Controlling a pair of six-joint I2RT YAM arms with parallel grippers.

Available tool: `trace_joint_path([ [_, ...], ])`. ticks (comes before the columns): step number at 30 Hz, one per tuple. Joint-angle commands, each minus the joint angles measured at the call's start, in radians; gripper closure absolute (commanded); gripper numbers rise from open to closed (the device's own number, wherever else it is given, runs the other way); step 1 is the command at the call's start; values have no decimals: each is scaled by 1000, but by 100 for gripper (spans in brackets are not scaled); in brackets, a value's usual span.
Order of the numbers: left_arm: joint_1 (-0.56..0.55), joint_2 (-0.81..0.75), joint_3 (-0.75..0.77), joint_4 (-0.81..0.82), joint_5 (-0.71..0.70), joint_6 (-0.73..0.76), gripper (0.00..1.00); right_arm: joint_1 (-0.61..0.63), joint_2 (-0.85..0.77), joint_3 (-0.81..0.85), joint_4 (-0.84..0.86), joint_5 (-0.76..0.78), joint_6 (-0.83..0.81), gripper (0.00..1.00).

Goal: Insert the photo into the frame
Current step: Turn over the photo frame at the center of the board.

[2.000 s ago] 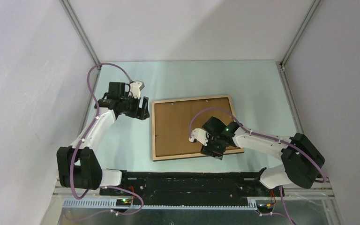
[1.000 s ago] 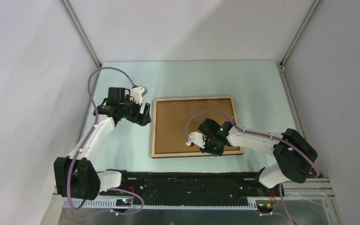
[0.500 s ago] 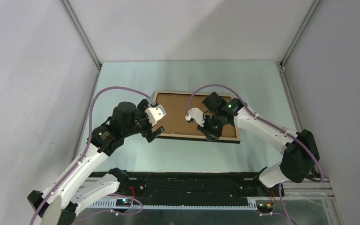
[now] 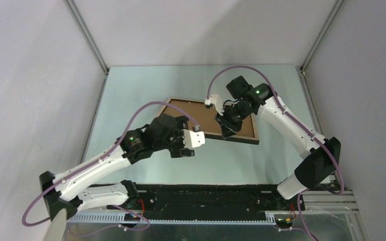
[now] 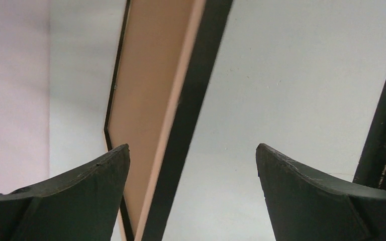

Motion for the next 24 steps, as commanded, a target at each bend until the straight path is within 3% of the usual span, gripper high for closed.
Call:
trace_joint_path([
  [1,-44,86,12,12,-123,103,2,-26,25,117,-91,-91,0,100],
  [5,-56,165,42,25,-155,125,11,-38,51,149,-118,-108,-5,100],
  [11,-72,223,73,39,-186,127,36,-63,78,178,-148,-130,-5,100],
  [23,-76,282,120,48,-248,132,66,-86,76,205,-182,-143,-11,100],
  [24,-76,281,123,47,-252,133,70,-91,66,203,-179,-141,-7,94],
])
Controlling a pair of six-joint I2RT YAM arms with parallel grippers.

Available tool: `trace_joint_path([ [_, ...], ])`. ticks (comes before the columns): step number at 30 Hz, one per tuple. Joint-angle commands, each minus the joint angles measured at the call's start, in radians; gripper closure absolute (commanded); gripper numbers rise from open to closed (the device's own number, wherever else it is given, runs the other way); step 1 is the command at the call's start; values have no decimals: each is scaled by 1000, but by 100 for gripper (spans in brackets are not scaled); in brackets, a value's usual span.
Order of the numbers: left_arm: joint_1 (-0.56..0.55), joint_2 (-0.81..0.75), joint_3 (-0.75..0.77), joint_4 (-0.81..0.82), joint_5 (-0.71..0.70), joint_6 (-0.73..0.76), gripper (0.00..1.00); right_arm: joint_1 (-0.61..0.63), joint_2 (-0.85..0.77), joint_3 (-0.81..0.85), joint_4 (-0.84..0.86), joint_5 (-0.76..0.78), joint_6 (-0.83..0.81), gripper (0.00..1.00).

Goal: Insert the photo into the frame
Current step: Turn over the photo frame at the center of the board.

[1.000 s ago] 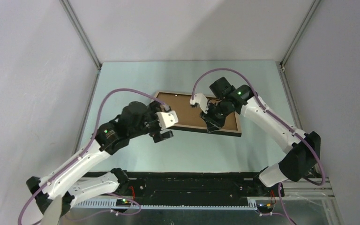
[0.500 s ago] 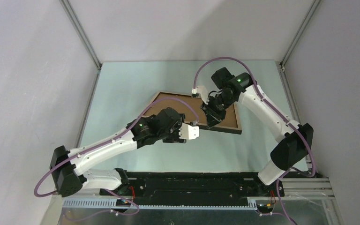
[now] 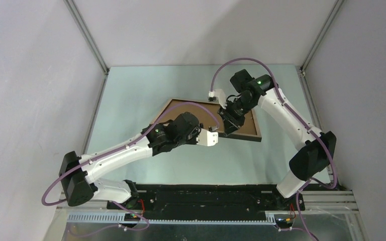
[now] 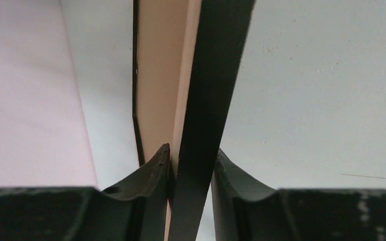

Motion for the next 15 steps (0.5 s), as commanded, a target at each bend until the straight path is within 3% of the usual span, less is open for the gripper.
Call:
trace_joint_path([
  [1,-7,4,48,16,-36,4,71,-16,-37,62,-15,-39,24,89],
  [2,-7,3,52,14,-40,5,76,-22,-56,56,-6,-35,37,79],
  [3,-7,3,54,13,-46,10,80,-27,-69,50,15,-24,50,75],
  [4,-7,0,54,12,-49,13,91,-28,-95,37,27,-16,58,67],
  [6,-7,-5,54,12,-55,14,99,-30,-140,17,66,33,74,60],
  [9,-7,-18,56,9,-59,22,100,-30,-213,-10,133,84,98,47],
  [15,-8,-41,103,-37,-56,29,100,12,-381,-93,210,211,85,30],
])
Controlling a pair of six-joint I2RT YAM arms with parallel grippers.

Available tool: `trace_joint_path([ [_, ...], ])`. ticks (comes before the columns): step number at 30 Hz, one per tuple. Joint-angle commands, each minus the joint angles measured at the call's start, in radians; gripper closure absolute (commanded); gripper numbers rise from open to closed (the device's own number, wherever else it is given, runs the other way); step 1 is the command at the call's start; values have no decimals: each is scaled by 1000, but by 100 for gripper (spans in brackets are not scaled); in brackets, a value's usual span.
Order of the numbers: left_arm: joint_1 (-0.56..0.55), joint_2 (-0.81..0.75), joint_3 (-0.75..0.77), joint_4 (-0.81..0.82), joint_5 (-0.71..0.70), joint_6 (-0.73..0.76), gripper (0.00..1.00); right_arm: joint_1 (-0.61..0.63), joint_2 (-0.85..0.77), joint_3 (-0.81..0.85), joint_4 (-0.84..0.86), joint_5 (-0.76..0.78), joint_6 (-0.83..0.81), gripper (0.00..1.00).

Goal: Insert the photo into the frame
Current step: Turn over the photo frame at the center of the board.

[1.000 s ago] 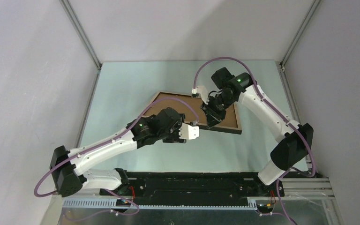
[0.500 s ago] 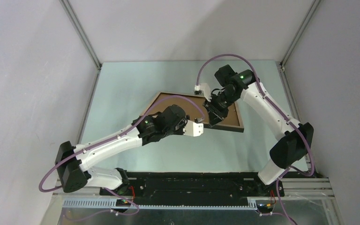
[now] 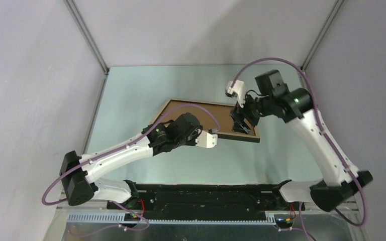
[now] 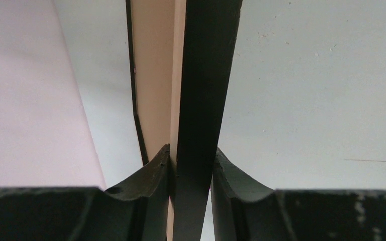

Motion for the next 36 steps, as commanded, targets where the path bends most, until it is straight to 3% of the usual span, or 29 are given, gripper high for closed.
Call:
trace_joint_path([
  [1,-2,-51,108,-1,-30,3,100,47,-136,-86,103,150,-1,28],
  [4,-1,-70,126,-35,-25,30,100,99,-206,-166,141,206,-18,25],
  [11,2,-105,203,-100,0,48,100,178,-239,-168,147,297,-50,12],
  [24,39,-103,347,-283,97,22,100,269,-226,-138,186,471,-98,11],
  [36,62,-92,424,-340,129,33,100,278,-204,-92,169,451,-144,12],
])
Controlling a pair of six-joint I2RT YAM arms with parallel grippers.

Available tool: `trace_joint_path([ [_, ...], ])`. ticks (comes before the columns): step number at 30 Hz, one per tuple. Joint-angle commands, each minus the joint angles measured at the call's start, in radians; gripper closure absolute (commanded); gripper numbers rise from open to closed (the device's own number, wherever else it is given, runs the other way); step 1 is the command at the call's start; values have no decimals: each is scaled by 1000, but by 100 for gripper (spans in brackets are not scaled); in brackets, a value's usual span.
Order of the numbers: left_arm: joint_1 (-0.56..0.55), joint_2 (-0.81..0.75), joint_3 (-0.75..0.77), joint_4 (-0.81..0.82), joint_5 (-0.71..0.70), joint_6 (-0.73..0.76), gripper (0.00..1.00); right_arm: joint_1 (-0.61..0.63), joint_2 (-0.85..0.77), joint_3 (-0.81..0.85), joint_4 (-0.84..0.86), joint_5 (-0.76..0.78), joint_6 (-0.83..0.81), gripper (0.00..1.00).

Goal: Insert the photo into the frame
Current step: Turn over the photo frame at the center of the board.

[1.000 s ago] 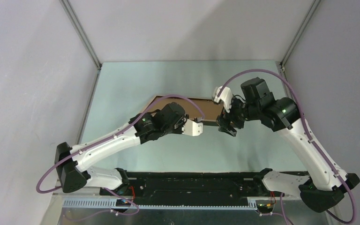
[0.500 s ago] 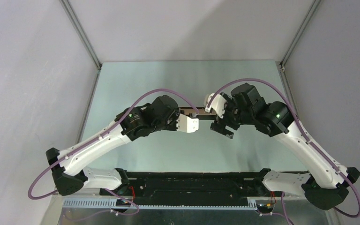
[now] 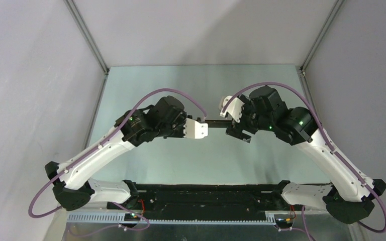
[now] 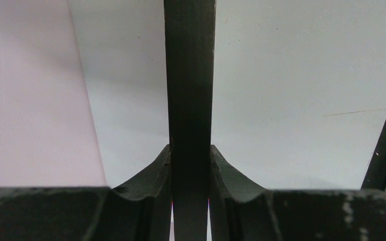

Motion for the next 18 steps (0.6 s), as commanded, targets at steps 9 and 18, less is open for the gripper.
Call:
trace_joint_path([
  [9,23,-4,142,34,39,17,100,30,21,13,34,-12,-27,14],
  [18,30,-5,155,26,65,8,100,31,53,10,44,-28,-37,18],
])
